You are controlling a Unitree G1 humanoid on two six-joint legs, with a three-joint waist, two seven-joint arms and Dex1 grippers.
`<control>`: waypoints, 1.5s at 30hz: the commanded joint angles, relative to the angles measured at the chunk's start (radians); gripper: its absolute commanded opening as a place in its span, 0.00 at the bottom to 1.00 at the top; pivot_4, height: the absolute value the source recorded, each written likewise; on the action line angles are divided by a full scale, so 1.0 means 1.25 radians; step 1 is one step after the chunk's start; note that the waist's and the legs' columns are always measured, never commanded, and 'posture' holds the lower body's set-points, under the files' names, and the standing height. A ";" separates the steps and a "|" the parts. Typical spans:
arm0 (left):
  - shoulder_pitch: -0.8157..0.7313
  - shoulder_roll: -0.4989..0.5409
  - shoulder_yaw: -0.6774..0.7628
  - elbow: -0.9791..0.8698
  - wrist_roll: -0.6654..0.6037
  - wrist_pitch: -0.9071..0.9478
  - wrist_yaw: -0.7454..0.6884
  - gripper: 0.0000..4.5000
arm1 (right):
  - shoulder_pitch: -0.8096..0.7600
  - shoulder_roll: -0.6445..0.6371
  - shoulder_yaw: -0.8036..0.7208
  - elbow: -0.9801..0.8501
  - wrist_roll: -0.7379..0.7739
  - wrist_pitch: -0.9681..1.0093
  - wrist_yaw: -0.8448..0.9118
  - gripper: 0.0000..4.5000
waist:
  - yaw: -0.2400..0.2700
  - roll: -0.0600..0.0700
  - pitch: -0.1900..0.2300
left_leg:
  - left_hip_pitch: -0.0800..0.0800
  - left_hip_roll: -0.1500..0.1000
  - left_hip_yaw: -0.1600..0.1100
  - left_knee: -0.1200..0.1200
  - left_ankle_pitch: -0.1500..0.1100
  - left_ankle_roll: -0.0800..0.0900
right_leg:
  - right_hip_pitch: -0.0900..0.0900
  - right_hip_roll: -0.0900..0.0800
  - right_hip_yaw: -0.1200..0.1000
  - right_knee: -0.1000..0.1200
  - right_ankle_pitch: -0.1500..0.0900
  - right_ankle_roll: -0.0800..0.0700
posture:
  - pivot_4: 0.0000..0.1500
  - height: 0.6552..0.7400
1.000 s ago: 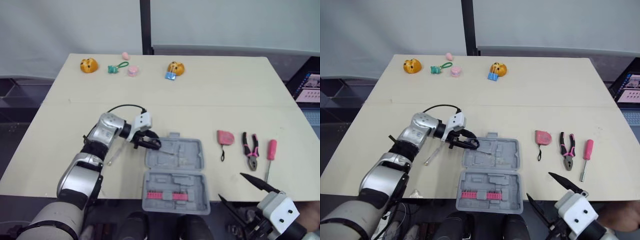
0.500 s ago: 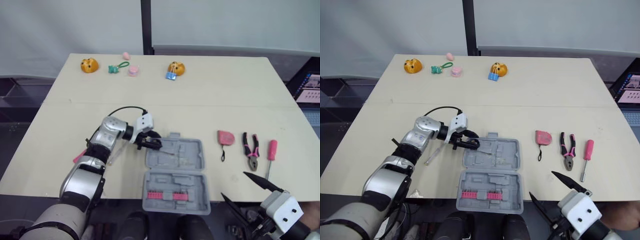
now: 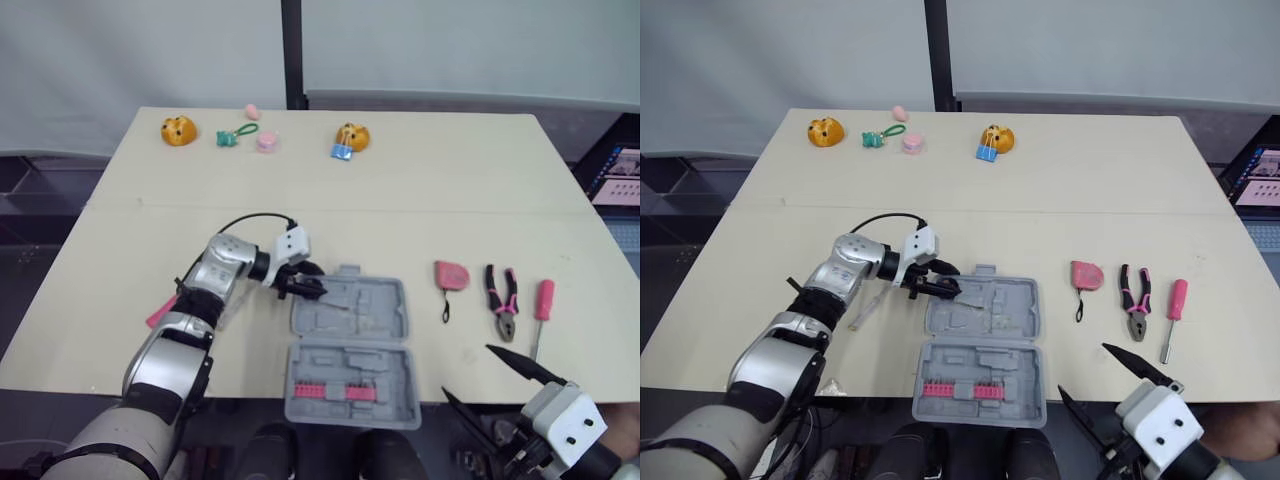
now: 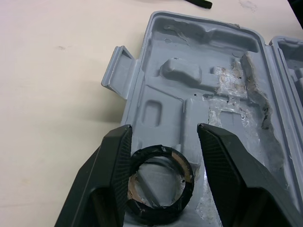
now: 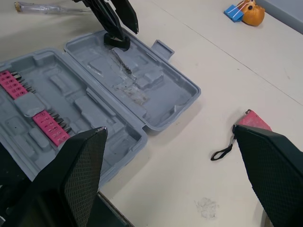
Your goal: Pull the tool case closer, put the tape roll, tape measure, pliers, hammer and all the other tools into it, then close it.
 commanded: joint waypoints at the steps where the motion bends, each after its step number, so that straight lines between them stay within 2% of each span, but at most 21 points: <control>1: 0.004 0.002 0.007 -0.024 -0.013 -0.008 0.004 0.52 | 0.009 -0.001 -0.019 -0.017 0.013 -0.003 0.009 1.00 | 0.000 0.000 0.000 | 0.000 0.000 0.000 0.000 0.000 0.000 | 0.000 0.000 0.000 0.000 0.000 0.000 | 1.00 0.15; 18: 0.017 0.002 0.007 0.022 0.000 -0.061 0.076 0.52 | 0.001 -0.007 -0.025 -0.019 0.017 0.007 0.009 1.00 | 0.000 0.000 0.000 | 0.000 0.000 0.000 0.000 0.000 0.000 | 0.000 0.000 0.000 0.000 0.000 0.000 | 1.00 0.15; 21: 0.021 0.001 0.005 0.025 0.000 -0.063 0.078 0.33 | -0.001 -0.008 -0.028 -0.020 0.019 0.010 0.009 1.00 | 0.000 0.000 0.000 | 0.000 0.000 0.000 0.000 0.000 0.000 | 0.000 0.000 0.000 0.000 0.000 0.000 | 1.00 0.15; 24: 0.024 -0.001 0.011 0.021 -0.008 -0.060 0.079 0.01 | 0.000 -0.008 -0.029 -0.022 0.020 0.013 0.009 1.00 | 0.000 0.000 0.000 | 0.000 0.000 0.000 0.000 0.000 0.000 | 0.000 0.000 0.000 0.000 0.000 0.000 | 1.00 0.15; 41: 0.047 0.000 0.021 -0.028 -0.036 -0.033 0.024 0.01 | 0.000 -0.011 -0.027 -0.020 0.019 0.015 0.010 1.00 | 0.000 0.000 0.000 | 0.000 0.000 0.000 0.000 0.000 0.000 | 0.000 0.000 0.000 0.000 0.000 0.000 | 1.00 0.15; 45: 0.048 0.001 0.025 -0.033 -0.025 -0.034 0.051 0.38 | 0.000 -0.012 -0.027 -0.022 0.019 0.017 0.011 1.00 | 0.001 0.000 0.000 | 0.000 0.000 0.000 0.000 0.000 0.000 | 0.000 0.000 0.000 0.000 0.000 0.000 | 1.00 0.15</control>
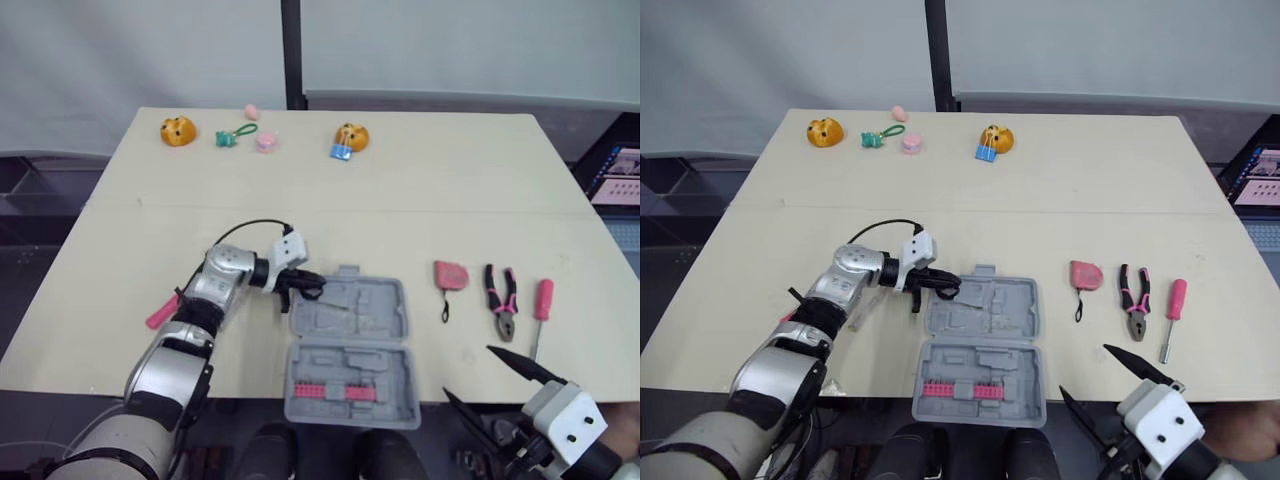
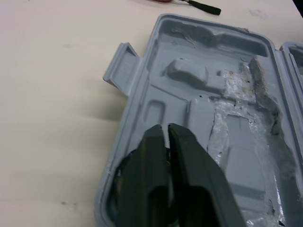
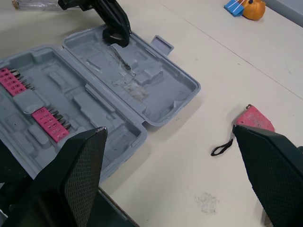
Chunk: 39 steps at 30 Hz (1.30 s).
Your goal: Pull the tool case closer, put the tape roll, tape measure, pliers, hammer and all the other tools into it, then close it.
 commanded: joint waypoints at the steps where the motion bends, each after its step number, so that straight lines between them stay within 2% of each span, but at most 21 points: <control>1: -0.007 0.010 0.007 -0.032 -0.003 0.000 0.021 0.49 | 0.003 -0.006 -0.022 -0.022 0.011 -0.001 0.010 1.00 | 0.001 0.000 0.000 | 0.000 0.000 0.000 0.000 0.000 0.000 | 0.000 0.000 0.000 0.000 0.000 0.000 | 1.00 0.15; 9: -0.007 0.008 0.013 -0.038 -0.017 0.020 0.023 0.49 | -0.001 -0.010 -0.021 -0.027 0.012 0.008 0.009 1.00 | 0.000 0.000 0.000 | 0.000 0.000 0.000 0.000 0.000 0.000 | 0.000 0.000 0.000 0.000 0.000 0.000 | 1.00 0.15; 11: -0.005 0.008 0.018 -0.043 -0.022 0.031 0.024 0.37 | -0.001 -0.011 -0.021 -0.028 0.012 0.010 0.008 1.00 | 0.000 0.000 0.000 | 0.000 0.000 0.000 0.000 0.000 0.000 | 0.000 0.000 0.000 0.000 0.000 0.000 | 1.00 0.15; 13: -0.003 0.012 0.012 -0.049 -0.014 0.031 0.029 0.20 | -0.002 -0.012 -0.020 -0.028 0.013 0.012 0.008 1.00 | 0.000 0.000 0.000 | 0.000 0.000 0.000 0.000 0.000 0.000 | 0.000 0.000 0.000 0.000 0.000 0.000 | 1.00 0.15; 28: 0.025 0.020 -0.009 -0.056 0.007 0.004 0.031 0.20 | -0.008 -0.012 -0.020 -0.023 0.012 0.013 0.007 1.00 | 0.000 0.000 0.000 | 0.000 0.000 0.000 0.000 0.000 0.000 | 0.000 0.000 0.000 0.000 0.000 0.000 | 1.00 0.15; 39: 0.045 0.034 -0.028 -0.015 0.041 -0.039 0.074 0.20 | -0.017 -0.015 -0.019 -0.024 0.016 0.016 0.009 1.00 | 0.000 0.000 0.000 | 0.000 0.000 0.000 0.000 0.000 0.000 | 0.000 0.000 0.000 0.000 0.000 0.000 | 1.00 0.15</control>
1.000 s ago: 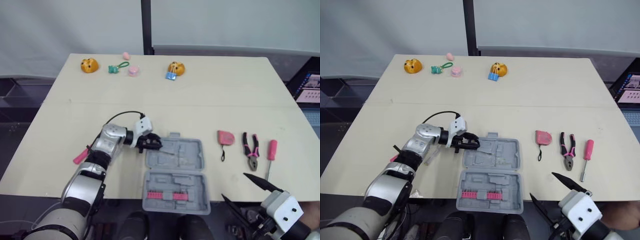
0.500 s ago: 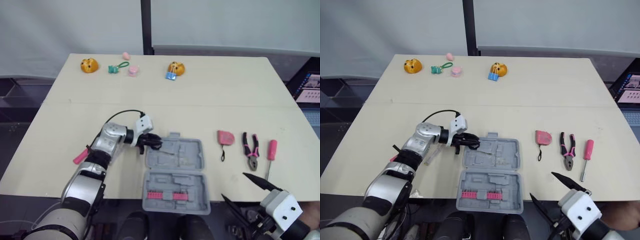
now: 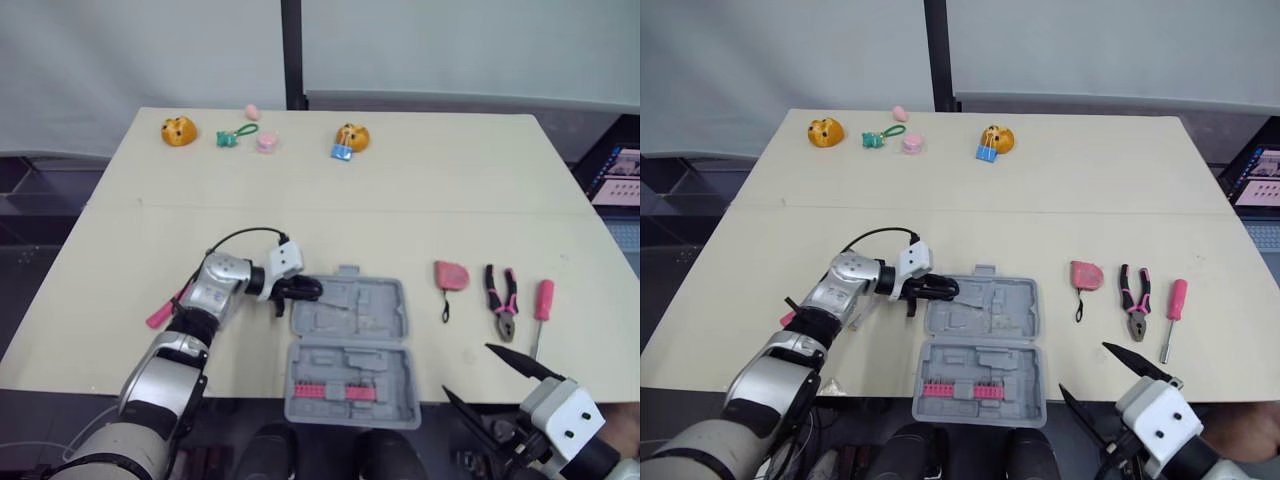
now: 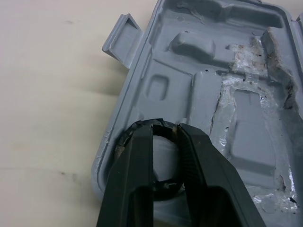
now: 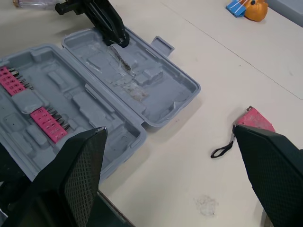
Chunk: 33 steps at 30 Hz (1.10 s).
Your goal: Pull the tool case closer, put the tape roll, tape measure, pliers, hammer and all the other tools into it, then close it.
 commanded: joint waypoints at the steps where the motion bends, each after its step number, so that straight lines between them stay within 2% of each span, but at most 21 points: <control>1: 0.012 0.015 -0.005 0.014 0.017 -0.005 0.020 0.20 | -0.001 -0.004 -0.019 -0.024 0.015 0.000 0.009 1.00 | 0.000 0.000 0.000 | 0.000 0.000 0.000 0.000 0.000 0.000 | 0.000 0.000 0.000 0.000 0.000 0.000 | 1.00 0.15; 7: 0.004 0.013 0.023 -0.008 -0.021 0.017 0.004 0.20 | -0.006 -0.009 -0.022 -0.021 0.019 0.003 0.011 1.00 | -0.001 0.000 0.000 | 0.000 0.000 0.000 0.000 0.000 0.000 | 0.000 0.000 0.000 0.000 0.000 0.000 | 1.00 0.15; 10: 0.008 0.030 0.058 -0.112 -0.088 0.079 -0.048 0.20 | -0.011 -0.012 -0.024 -0.020 0.022 0.004 0.011 1.00 | -0.001 0.000 0.000 | 0.000 0.000 0.000 0.000 0.000 0.000 | 0.000 0.000 0.000 0.000 0.000 0.000 | 1.00 0.15; 12: 0.010 0.055 0.092 -0.221 -0.156 0.189 -0.091 0.20 | -0.017 -0.015 -0.023 -0.019 0.025 0.008 0.011 1.00 | -0.002 0.000 0.000 | 0.000 0.001 0.000 0.000 0.000 0.000 | 0.000 0.000 0.000 0.000 0.000 0.000 | 1.00 0.15; 14: 0.051 0.121 0.113 -0.385 -0.222 0.326 -0.140 0.20 | -0.030 -0.026 -0.020 -0.016 0.034 0.029 0.015 1.00 | -0.004 0.000 0.000 | 0.000 0.001 0.000 0.000 0.000 0.000 | 0.000 0.000 0.000 0.000 0.000 0.000 | 1.00 0.15; 16: 0.128 0.203 0.124 -0.542 -0.280 0.439 -0.184 0.20 | -0.037 -0.035 -0.017 -0.008 0.047 0.055 0.019 1.00 | -0.010 0.002 -0.001 | 0.000 0.002 0.000 0.000 -0.001 -0.001 | 0.000 0.000 0.001 -0.001 0.000 -0.001 | 1.00 0.15; 18: 0.188 0.255 0.134 -0.637 -0.314 0.506 -0.186 0.20 | -0.039 -0.041 -0.016 -0.001 0.052 0.061 0.025 1.00 | -0.018 0.006 -0.003 | 0.002 0.003 0.000 -0.001 -0.002 -0.003 | 0.001 0.001 0.001 0.000 -0.002 -0.003 | 1.00 0.15; 21: 0.398 0.358 0.217 -0.762 -0.350 0.520 -0.191 0.20 | -0.032 -0.047 -0.006 0.036 0.053 0.056 0.046 1.00 | -0.020 0.008 -0.005 | 0.002 0.003 -0.001 -0.001 -0.002 -0.003 | 0.002 0.001 0.002 0.000 -0.002 -0.003 | 1.00 0.15; 24: 0.580 0.401 0.288 -0.823 -0.372 0.506 -0.185 0.20 | -0.017 -0.046 0.001 0.075 0.046 0.035 0.065 1.00 | -0.020 0.006 -0.004 | 0.002 0.003 -0.001 -0.001 -0.002 -0.003 | 0.001 0.001 0.003 -0.001 -0.003 -0.004 | 1.00 0.15; 29: 0.862 0.382 0.383 -0.870 -0.364 0.400 -0.145 0.20 | 0.016 -0.034 0.018 0.139 0.028 -0.007 0.084 1.00 | -0.005 0.006 -0.004 | 0.003 0.003 -0.002 0.000 -0.005 -0.002 | 0.002 -0.001 0.006 -0.003 -0.004 -0.005 | 1.00 0.15; 33: 0.991 0.346 0.419 -0.900 -0.371 0.342 -0.119 0.20 | 0.042 -0.031 0.019 0.176 0.020 -0.041 0.098 1.00 | 0.000 0.006 -0.005 | 0.002 0.003 -0.002 0.004 -0.011 0.000 | 0.002 -0.001 0.008 -0.002 -0.007 -0.007 | 1.00 0.15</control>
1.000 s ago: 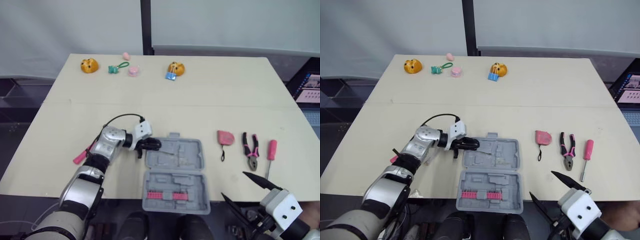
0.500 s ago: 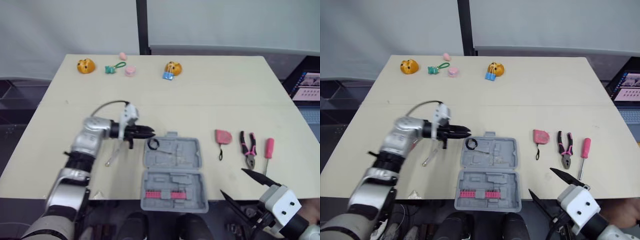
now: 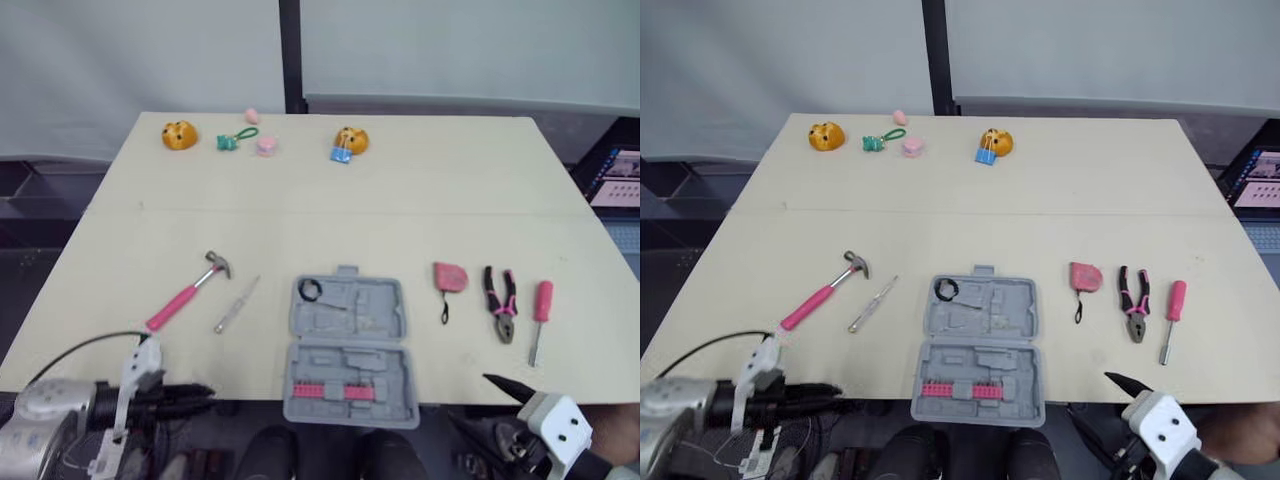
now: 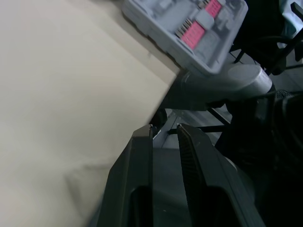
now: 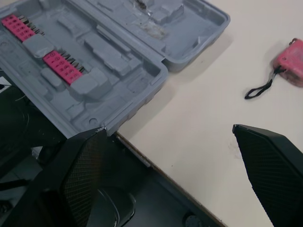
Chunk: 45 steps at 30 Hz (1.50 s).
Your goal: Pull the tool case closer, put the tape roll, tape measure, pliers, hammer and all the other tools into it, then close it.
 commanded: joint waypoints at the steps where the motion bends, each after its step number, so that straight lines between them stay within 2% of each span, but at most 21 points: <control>1: 0.065 -0.024 0.043 -0.041 -0.010 -0.065 0.025 0.20 | 0.025 0.004 -0.003 0.018 -0.001 -0.039 0.024 1.00 | 0.000 0.000 0.000 | 0.000 0.000 0.000 0.000 0.000 0.000 | 0.000 0.000 0.000 0.000 0.000 0.000 | 1.00 0.15; 5: 0.075 -0.040 0.041 -0.027 -0.014 -0.097 0.047 0.20 | 0.031 0.002 -0.010 0.030 0.004 -0.051 0.029 1.00 | -0.001 0.001 -0.002 | 0.000 0.000 0.000 0.000 -0.001 0.000 | 0.000 0.000 0.000 0.000 -0.001 0.000 | 1.00 0.15; 9: 0.019 -0.048 0.031 -0.026 -0.034 -0.124 0.052 0.20 | 0.026 0.004 -0.036 0.016 0.025 -0.032 0.017 1.00 | -0.001 0.002 -0.003 | 0.000 0.000 0.000 0.000 -0.001 0.000 | 0.000 0.000 0.000 0.000 -0.001 0.000 | 1.00 0.15; 16: -0.135 -0.052 -0.011 -0.088 -0.090 -0.137 0.045 0.20 | -0.064 0.044 -0.130 -0.150 0.184 0.198 -0.164 1.00 | -0.004 0.003 -0.005 | 0.000 0.000 0.000 0.000 -0.001 0.000 | 0.000 0.000 0.000 0.001 -0.001 0.000 | 1.00 0.15; 21: -0.189 -0.076 -0.044 -0.137 -0.121 -0.119 0.077 0.20 | -0.144 0.052 -0.110 -0.177 0.177 0.284 -0.240 1.00 | -0.006 0.004 -0.005 | 0.000 0.000 0.001 0.000 -0.001 -0.001 | -0.001 0.002 0.000 0.002 -0.001 0.000 | 1.00 0.15; 29: -0.217 -0.090 -0.089 -0.158 -0.110 -0.140 0.100 0.20 | -0.220 0.079 -0.079 -0.194 0.191 0.423 -0.340 1.00 | -0.003 0.004 -0.005 | 0.000 0.000 0.001 0.001 -0.001 -0.001 | 0.000 0.002 0.000 0.002 -0.001 0.000 | 1.00 0.15; 35: -0.243 -0.111 -0.121 -0.150 -0.103 -0.147 0.128 0.20 | -0.399 0.076 -0.067 -0.217 0.286 0.725 -0.480 1.00 | -0.005 0.004 -0.005 | 0.000 0.000 0.001 0.001 0.000 -0.001 | -0.001 0.002 0.000 0.002 -0.001 0.000 | 1.00 0.15; 40: -0.271 -0.106 -0.139 -0.138 -0.104 -0.141 0.131 0.20 | -0.656 0.080 -0.045 -0.118 0.281 0.949 -0.575 1.00 | -0.008 0.005 -0.004 | 0.000 0.000 0.001 0.001 0.000 -0.001 | -0.001 0.002 0.000 0.002 -0.001 0.000 | 1.00 0.15; 45: -0.281 -0.105 -0.149 -0.133 -0.096 -0.142 0.141 0.20 | -0.803 0.084 -0.034 -0.023 0.256 1.063 -0.589 1.00 | -0.004 0.006 -0.004 | -0.001 0.000 0.000 0.000 0.000 -0.001 | -0.001 0.003 -0.001 0.002 -0.001 -0.001 | 1.00 0.15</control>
